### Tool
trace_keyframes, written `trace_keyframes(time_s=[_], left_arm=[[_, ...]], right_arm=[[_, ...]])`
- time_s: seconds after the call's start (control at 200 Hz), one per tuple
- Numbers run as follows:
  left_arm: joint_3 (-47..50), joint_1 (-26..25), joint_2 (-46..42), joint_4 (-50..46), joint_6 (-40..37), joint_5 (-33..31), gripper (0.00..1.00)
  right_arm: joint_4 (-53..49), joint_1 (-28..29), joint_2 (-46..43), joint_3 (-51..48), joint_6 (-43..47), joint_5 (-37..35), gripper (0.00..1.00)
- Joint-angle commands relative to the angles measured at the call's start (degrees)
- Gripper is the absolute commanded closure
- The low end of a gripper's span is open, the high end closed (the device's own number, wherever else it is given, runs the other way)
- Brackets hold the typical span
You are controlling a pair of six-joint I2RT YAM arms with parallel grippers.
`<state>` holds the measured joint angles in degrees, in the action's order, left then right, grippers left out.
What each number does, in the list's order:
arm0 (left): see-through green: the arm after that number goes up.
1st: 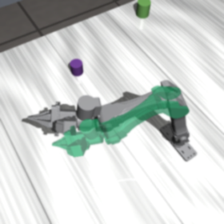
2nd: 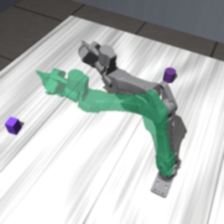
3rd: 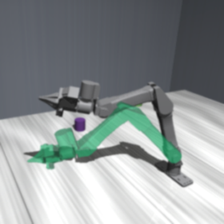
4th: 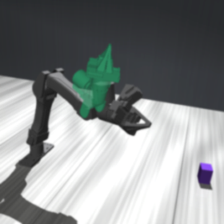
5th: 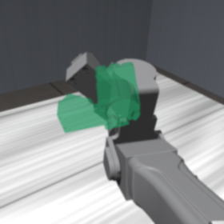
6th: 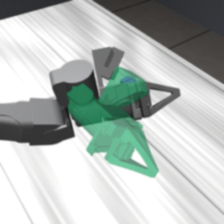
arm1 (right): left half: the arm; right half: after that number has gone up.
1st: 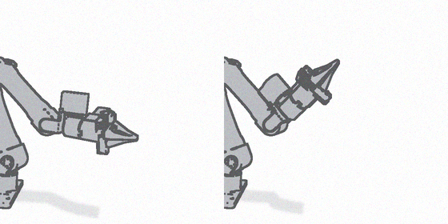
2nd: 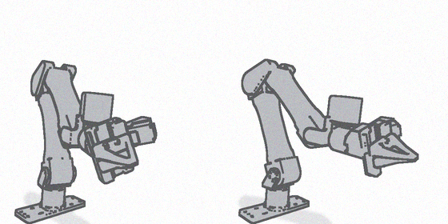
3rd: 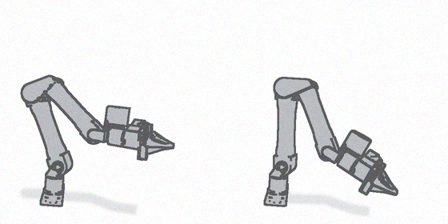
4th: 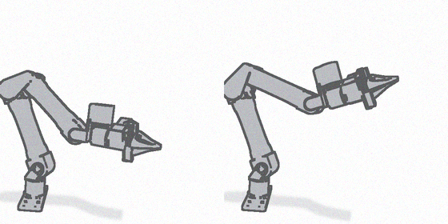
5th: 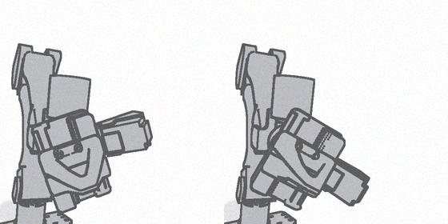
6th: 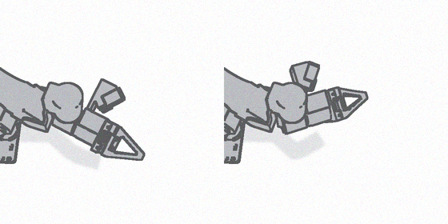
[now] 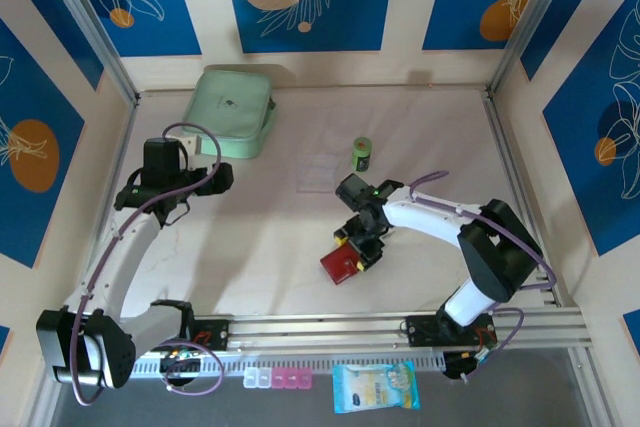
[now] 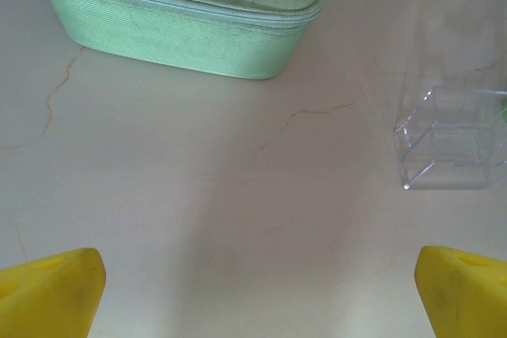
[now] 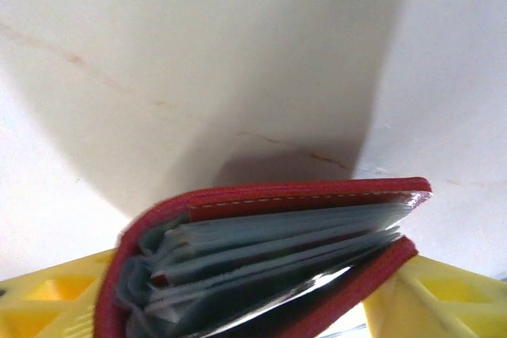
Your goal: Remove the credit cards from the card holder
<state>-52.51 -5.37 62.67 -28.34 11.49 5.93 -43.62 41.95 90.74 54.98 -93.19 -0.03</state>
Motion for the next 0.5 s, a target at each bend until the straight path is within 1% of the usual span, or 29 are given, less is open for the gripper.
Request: trace_keyframes(time_s=[0.0,0.24,0.495], left_arm=[[0.26,0.69,-0.8,0.04,-0.56,-0.05,0.0],[0.31,0.66,-0.89,-0.08,-0.41,0.23,0.0],[0.61,0.64,-1.4,-0.4,-0.14,0.2,0.0]], right_arm=[[-4.39,-0.29,2.44,4.14,14.62,-2.21,0.36],[-9.72,2.21,12.49,16.11,36.53,-6.21,0.36],[-13.28,6.36,23.77,30.47,49.12,-9.72,0.37]])
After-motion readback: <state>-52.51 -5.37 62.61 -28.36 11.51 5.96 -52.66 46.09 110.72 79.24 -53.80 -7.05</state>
